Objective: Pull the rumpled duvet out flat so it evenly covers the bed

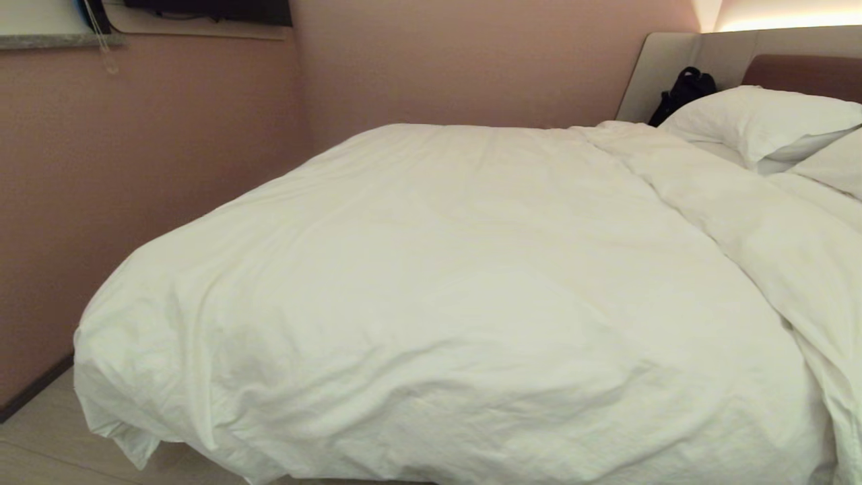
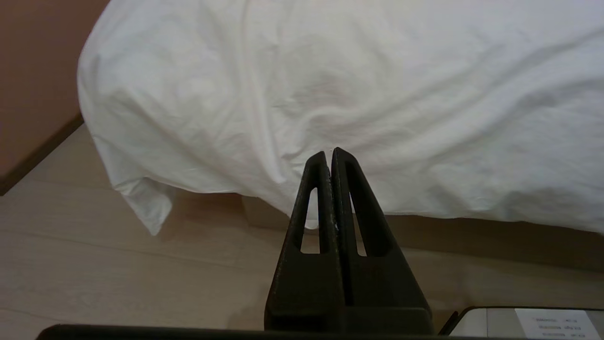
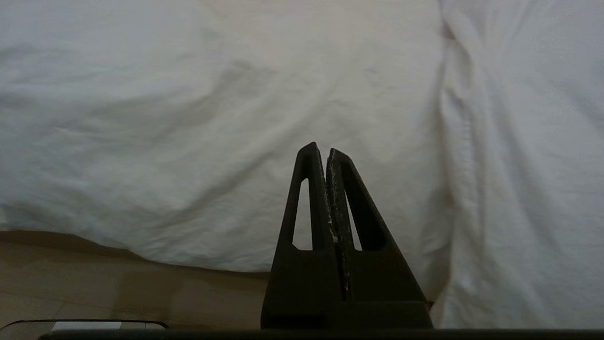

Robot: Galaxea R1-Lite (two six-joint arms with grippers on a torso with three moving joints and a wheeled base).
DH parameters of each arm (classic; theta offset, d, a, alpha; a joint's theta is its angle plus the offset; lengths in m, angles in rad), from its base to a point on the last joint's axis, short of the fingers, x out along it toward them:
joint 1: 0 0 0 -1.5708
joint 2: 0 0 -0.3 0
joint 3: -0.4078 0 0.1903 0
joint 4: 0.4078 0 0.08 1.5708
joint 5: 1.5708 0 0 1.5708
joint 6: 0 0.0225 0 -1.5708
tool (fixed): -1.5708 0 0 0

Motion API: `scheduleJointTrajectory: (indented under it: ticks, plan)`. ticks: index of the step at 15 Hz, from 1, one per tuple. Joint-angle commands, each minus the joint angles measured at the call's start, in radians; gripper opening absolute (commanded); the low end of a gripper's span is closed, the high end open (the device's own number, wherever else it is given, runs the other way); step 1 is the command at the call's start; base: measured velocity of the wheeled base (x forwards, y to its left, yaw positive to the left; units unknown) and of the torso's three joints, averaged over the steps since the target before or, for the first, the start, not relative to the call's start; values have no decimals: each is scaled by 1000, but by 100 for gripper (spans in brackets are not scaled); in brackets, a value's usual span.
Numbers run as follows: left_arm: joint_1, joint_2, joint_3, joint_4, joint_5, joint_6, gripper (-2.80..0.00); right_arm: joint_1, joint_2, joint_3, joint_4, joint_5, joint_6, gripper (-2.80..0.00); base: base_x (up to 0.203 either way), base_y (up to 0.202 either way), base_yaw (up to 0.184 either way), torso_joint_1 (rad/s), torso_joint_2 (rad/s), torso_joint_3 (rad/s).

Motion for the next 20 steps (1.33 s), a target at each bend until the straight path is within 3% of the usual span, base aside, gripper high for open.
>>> scheduleJointTrajectory:
  ticks: [1, 20]
  plan:
    - [1, 0, -1, 0, 0, -3, -280, 0, 0, 0, 0, 0, 0, -280, 0, 192, 1, 7, 2, 7]
    - [1, 0, -1, 3, 0, 7, -280, 0, 0, 0, 0, 0, 0, -280, 0, 194, 0, 2, 3, 1]
